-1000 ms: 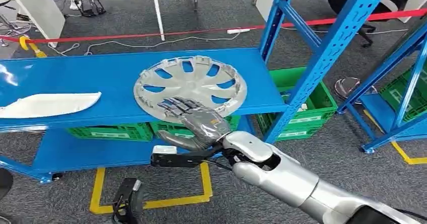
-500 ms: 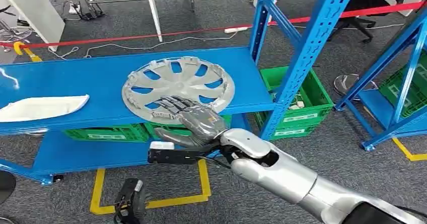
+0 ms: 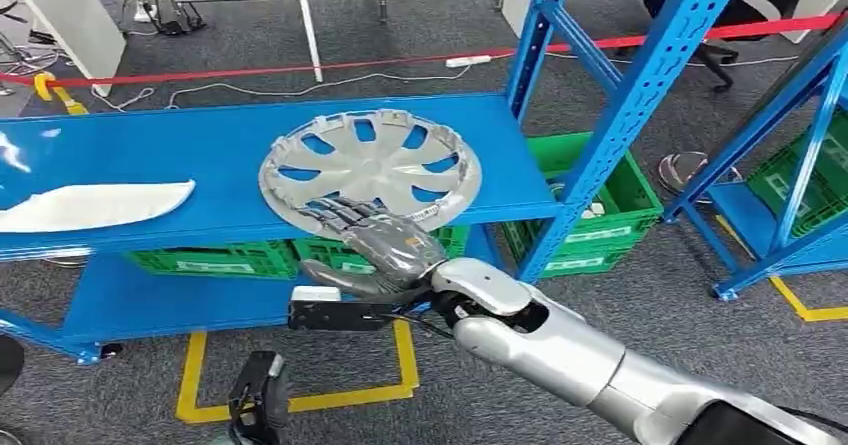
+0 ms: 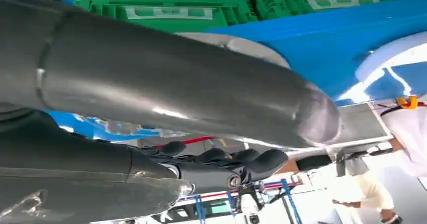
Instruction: Take the parts from the cabinet and place them on the table.
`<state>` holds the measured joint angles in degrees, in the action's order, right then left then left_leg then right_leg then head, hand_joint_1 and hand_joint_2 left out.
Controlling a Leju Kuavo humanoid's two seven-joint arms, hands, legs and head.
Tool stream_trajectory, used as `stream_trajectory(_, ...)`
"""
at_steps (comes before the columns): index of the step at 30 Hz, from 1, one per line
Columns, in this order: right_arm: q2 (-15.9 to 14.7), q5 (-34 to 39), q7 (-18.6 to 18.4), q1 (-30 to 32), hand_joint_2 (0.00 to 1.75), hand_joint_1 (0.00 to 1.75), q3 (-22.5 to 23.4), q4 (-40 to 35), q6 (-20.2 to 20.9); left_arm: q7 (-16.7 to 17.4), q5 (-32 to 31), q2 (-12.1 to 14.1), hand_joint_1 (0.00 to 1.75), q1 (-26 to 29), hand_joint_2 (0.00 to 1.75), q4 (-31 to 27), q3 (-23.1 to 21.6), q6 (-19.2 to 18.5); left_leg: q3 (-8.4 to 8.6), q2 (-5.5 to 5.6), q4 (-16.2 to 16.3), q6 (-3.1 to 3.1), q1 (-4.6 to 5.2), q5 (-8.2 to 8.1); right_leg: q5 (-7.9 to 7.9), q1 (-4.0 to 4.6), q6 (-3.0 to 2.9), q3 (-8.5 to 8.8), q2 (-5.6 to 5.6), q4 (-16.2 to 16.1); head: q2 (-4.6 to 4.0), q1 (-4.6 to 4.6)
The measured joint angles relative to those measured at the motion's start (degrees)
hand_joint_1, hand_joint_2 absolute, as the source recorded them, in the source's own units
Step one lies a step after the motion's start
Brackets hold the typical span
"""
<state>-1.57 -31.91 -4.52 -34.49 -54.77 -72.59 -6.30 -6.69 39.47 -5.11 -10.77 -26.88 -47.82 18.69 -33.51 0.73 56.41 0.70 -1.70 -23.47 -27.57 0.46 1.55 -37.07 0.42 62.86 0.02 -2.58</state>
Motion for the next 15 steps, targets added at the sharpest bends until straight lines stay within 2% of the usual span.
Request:
stream_trajectory(2, 0.0, 0.02, 0.02, -0.01, 0.0, 0.0, -0.07, 0.07, 0.02, 0.0, 0.0, -0.04, 0.0, 0.0, 0.0, 0.02, -0.13, 0.0, -0.19, -0.08, 0.01, -0.03, -0.01, 0.0, -4.3, -0.29, 0.36, -4.68, -0.07, 9.98, 0.0, -0.04)
stream_trajectory(3, 0.0, 0.02, 0.0, 0.08, 0.0, 0.0, -0.13, 0.13, 0.02, 0.0, 0.0, -0.04, 0.0, 0.05, 0.0, 0.04, -0.15, 0.0, -0.24, -0.1, 0.02, -0.03, 0.0, 0.0, -5.22, -0.41, 0.4, -6.3, -0.08, 13.2, 0.0, 0.02)
stream_trajectory(4, 0.0, 0.02, 0.0, 0.17, 1.75, 0.0, -0.2, 0.15, 0.02, 0.0, 0.0, -0.02, 0.0, 0.06, 0.0, 0.11, -0.15, 0.0, -0.24, -0.11, 0.02, -0.03, 0.0, 0.0, -4.79, -0.43, 0.38, -6.65, -0.07, 13.67, 0.0, 0.0)
stream_trajectory(5, 0.0, 0.05, 0.0, 0.17, 1.75, 0.0, -0.24, 0.15, 0.02, 0.0, 0.0, -0.04, 0.0, 0.03, 0.0, 0.15, -0.15, 0.0, -0.2, -0.09, 0.03, -0.03, 0.0, -0.01, -2.99, -0.44, 0.25, -5.54, -0.07, 11.39, 0.0, -0.04)
stream_trajectory(6, 0.0, 0.05, 0.0, 0.12, 1.75, 0.0, -0.28, 0.15, 0.02, 0.0, 0.0, -0.11, 0.0, 0.01, 0.0, 0.17, -0.17, 0.0, -0.08, -0.06, 0.03, -0.01, -0.01, -0.02, -0.39, -0.44, 0.02, -3.17, -0.07, 6.64, 0.0, 0.02)
stream_trajectory(7, 0.0, 0.13, 0.02, 0.02, 1.75, 0.0, -0.28, 0.13, 0.02, 0.0, 0.0, -0.22, 0.0, -0.04, 0.0, 0.2, -0.17, 0.0, 0.1, 0.0, 0.02, 0.05, -0.03, -0.06, 2.26, -0.44, -0.23, -0.01, -0.08, 0.6, 0.0, 0.0)
stream_trajectory(8, 0.0, 0.63, 0.02, -0.13, 1.75, 0.0, -0.28, 0.15, 0.13, 0.0, 0.11, -0.33, 0.0, -0.1, 0.0, 0.2, -0.17, 0.0, 0.17, 0.01, 0.01, 0.14, -0.03, -0.11, 3.78, -0.45, -0.37, 2.45, -0.1, -4.1, 0.0, -0.02)
stream_trajectory(9, 0.02, 1.21, 0.0, -0.35, 1.75, 0.0, -0.28, 0.13, 0.33, -0.07, 0.31, -0.33, 0.0, -0.25, 0.0, 0.2, -0.2, 0.0, -0.17, 0.05, 0.47, 0.23, 0.58, -0.4, 2.95, -0.53, 0.81, 3.9, 0.02, -5.9, 0.0, 0.0)
stream_trajectory(10, 0.02, 1.84, 0.04, -0.4, 1.75, 0.0, -0.31, 0.13, 0.75, -0.15, 0.57, -0.31, 0.0, -0.27, 0.0, 0.24, -0.33, 0.0, -0.35, 0.06, 0.23, -0.01, 0.5, 0.02, 3.61, -0.59, 1.55, 3.32, 0.08, -5.68, 0.0, 0.15)
stream_trajectory(11, 0.0, 2.6, 0.02, -0.38, 1.75, 0.0, -0.31, 0.17, 1.2, -0.24, 0.72, -0.28, 0.0, -0.33, 0.0, 0.26, -0.59, 0.0, -0.44, 0.02, 0.1, 0.14, 0.45, 0.1, 3.79, -0.42, 0.59, 3.04, 0.24, -5.7, 0.0, 0.24)
stream_trajectory(14, 0.0, 3.17, 0.46, -0.46, 1.75, 0.0, -0.35, 0.28, 1.68, -0.42, 1.22, -0.33, 0.0, -0.38, 0.0, 0.39, -1.31, 0.0, -0.35, -0.06, -0.56, 0.75, 0.34, 0.49, 3.76, -0.3, 0.42, 2.76, 0.44, -5.71, 0.0, 0.24)
stream_trajectory(15, 0.0, 3.19, 0.5, -0.47, 1.75, 0.0, -0.37, 0.31, 1.73, -0.48, 1.33, -0.35, 0.0, -0.41, 0.0, 0.39, -1.38, 0.0, -0.33, -0.06, -0.68, 0.88, 0.3, 0.57, 3.79, -0.25, 0.19, 2.71, 0.43, -5.71, 0.0, 0.24)
